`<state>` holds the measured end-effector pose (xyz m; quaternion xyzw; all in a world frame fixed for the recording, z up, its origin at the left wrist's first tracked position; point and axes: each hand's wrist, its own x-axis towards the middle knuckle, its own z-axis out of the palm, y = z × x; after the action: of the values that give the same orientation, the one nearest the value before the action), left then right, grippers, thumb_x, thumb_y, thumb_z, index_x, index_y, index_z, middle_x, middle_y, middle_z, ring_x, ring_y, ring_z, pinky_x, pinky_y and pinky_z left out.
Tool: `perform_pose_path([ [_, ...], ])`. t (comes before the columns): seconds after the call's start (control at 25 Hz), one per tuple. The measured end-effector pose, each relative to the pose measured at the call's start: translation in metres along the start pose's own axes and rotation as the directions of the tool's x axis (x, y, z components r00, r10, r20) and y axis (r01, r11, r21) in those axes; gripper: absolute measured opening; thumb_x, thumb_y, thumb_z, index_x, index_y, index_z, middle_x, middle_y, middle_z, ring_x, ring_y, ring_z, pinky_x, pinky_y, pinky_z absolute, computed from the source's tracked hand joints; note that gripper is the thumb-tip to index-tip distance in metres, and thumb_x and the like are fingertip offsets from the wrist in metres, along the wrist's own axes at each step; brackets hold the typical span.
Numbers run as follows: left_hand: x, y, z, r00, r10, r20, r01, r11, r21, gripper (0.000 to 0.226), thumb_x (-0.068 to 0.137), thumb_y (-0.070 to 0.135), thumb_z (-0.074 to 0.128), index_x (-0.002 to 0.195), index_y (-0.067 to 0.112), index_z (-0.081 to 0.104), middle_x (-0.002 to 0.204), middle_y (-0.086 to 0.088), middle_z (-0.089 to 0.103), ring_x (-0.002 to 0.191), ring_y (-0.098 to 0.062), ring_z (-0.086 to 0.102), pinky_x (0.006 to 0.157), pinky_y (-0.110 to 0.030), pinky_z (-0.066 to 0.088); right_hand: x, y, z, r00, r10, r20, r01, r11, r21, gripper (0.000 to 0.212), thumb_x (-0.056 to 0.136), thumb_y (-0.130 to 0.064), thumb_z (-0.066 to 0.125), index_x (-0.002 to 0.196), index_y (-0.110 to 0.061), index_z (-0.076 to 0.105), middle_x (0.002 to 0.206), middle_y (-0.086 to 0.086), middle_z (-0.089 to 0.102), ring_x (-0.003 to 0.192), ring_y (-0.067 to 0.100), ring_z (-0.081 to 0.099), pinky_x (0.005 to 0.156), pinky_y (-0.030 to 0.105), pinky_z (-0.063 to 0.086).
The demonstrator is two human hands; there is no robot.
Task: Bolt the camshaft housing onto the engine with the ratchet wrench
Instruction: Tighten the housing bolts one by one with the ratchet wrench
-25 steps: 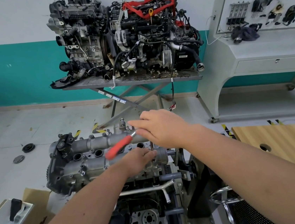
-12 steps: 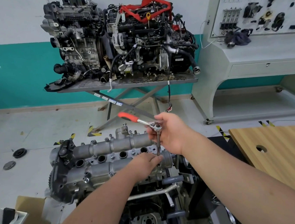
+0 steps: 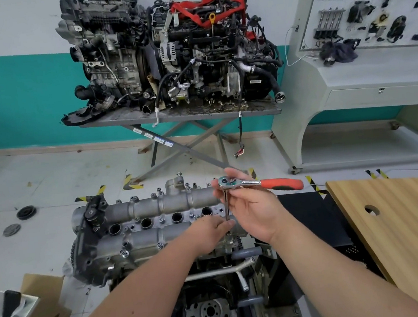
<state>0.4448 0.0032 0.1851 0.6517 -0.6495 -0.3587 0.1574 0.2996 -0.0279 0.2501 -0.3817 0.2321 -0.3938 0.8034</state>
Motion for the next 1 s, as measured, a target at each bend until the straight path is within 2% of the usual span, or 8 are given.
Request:
perform_pose_path([
  [0.16, 0.001, -0.002, 0.001, 1.0, -0.014, 0.006, 0.014, 1.0, -0.012, 0.045, 0.102, 0.049, 0.044, 0.077, 0.012, 0.052, 0.07, -0.002, 0.049, 0.064, -0.015, 0.046, 0.062, -0.032, 0.036, 0.002, 0.0, -0.009, 0.995, 0.066, 0.073, -0.071, 0.995, 0.071, 0.044, 0.091, -0.015, 0.038, 0.112, -0.019, 0.076, 0.115, 0.021, 0.069, 0.112, 0.03, 0.062, 0.108, 0.041, 0.04],
  [0.28, 0.002, 0.0, 0.001, 1.0, -0.015, 0.01, 0.015, 1.0, -0.005, 0.045, 0.102, 0.049, 0.043, 0.077, 0.013, 0.053, 0.07, -0.002, 0.049, 0.064, -0.015, 0.047, 0.062, -0.031, 0.038, 0.005, -0.006, -0.02, 0.99, 0.106, 0.094, -0.119, 0.982, 0.146, 0.047, 0.092, -0.023, 0.036, 0.118, -0.021, 0.074, 0.121, 0.021, 0.067, 0.115, 0.031, 0.06, 0.112, 0.042, 0.035],
  [0.48, 0.001, 0.003, 0.0, 1.0, -0.03, -0.003, 0.03, 0.999, 0.028, 0.045, 0.102, 0.049, 0.043, 0.071, 0.017, 0.048, 0.066, 0.003, 0.047, 0.059, -0.012, 0.045, 0.057, -0.03, 0.035, 0.009, -0.007, -0.028, 0.976, 0.144, 0.162, -0.176, 0.964, 0.198, 0.053, 0.096, -0.046, 0.038, 0.122, -0.015, 0.071, 0.123, 0.021, 0.067, 0.122, 0.032, 0.059, 0.11, 0.042, 0.038],
  [0.6, 0.0, 0.003, 0.0, 0.999, -0.043, 0.005, 0.043, 0.998, 0.037, 0.046, 0.102, 0.05, 0.042, 0.074, 0.015, 0.051, 0.067, 0.003, 0.05, 0.058, -0.011, 0.047, 0.056, -0.029, 0.036, 0.008, -0.011, -0.033, 0.95, 0.155, 0.272, -0.158, 0.987, -0.01, 0.065, 0.087, -0.056, 0.061, 0.138, -0.016, 0.058, 0.124, 0.018, 0.064, 0.124, 0.031, 0.052, 0.117, 0.046, 0.027],
  [0.72, 0.0, 0.002, 0.0, 0.999, -0.025, 0.022, 0.024, 0.999, 0.034, 0.047, 0.103, 0.046, 0.043, 0.09, 0.005, 0.061, 0.073, -0.002, 0.057, 0.062, -0.013, 0.051, 0.061, -0.034, 0.046, 0.007, -0.012, -0.026, 0.934, 0.19, 0.304, -0.117, 0.963, -0.241, 0.084, 0.068, -0.049, 0.087, 0.141, -0.027, 0.051, 0.108, 0.007, 0.067, 0.106, 0.021, 0.06, 0.099, 0.037, 0.046],
  [0.8, -0.001, 0.001, 0.0, 0.999, 0.006, 0.042, -0.004, 0.999, -0.04, 0.043, 0.105, 0.038, 0.043, 0.099, 0.0, 0.063, 0.076, -0.007, 0.058, 0.064, -0.018, 0.053, 0.071, -0.042, 0.051, 0.008, -0.012, -0.013, 0.969, 0.123, 0.216, -0.028, 0.918, -0.395, 0.075, 0.062, -0.049, 0.089, 0.13, -0.041, 0.058, 0.099, 0.002, 0.064, 0.093, 0.015, 0.063, 0.089, 0.031, 0.052],
  [0.88, -0.003, 0.001, 0.001, 0.999, 0.02, 0.044, -0.015, 0.994, -0.11, 0.05, 0.105, 0.043, 0.04, 0.103, -0.001, 0.063, 0.075, -0.013, 0.058, 0.065, -0.025, 0.055, 0.072, -0.046, 0.05, 0.01, -0.014, 0.007, 0.996, -0.003, 0.091, 0.059, 0.789, -0.612, 0.06, 0.068, -0.051, 0.084, 0.123, -0.048, 0.059, 0.097, 0.001, 0.062, 0.081, 0.012, 0.064, 0.08, 0.025, 0.054],
  [1.0, -0.001, 0.0, 0.002, 0.999, -0.054, 0.002, 0.054, 0.999, 0.01, 0.057, 0.101, 0.056, 0.038, 0.099, 0.005, 0.063, 0.086, -0.016, 0.066, 0.078, -0.029, 0.063, 0.081, -0.043, 0.051, 0.016, -0.018, 0.031, 0.983, -0.182, -0.038, 0.06, 0.502, -0.863, 0.049, 0.082, -0.053, 0.074, 0.126, -0.036, 0.062, 0.106, -0.017, 0.06, 0.072, 0.005, 0.066, 0.068, 0.021, 0.054],
])
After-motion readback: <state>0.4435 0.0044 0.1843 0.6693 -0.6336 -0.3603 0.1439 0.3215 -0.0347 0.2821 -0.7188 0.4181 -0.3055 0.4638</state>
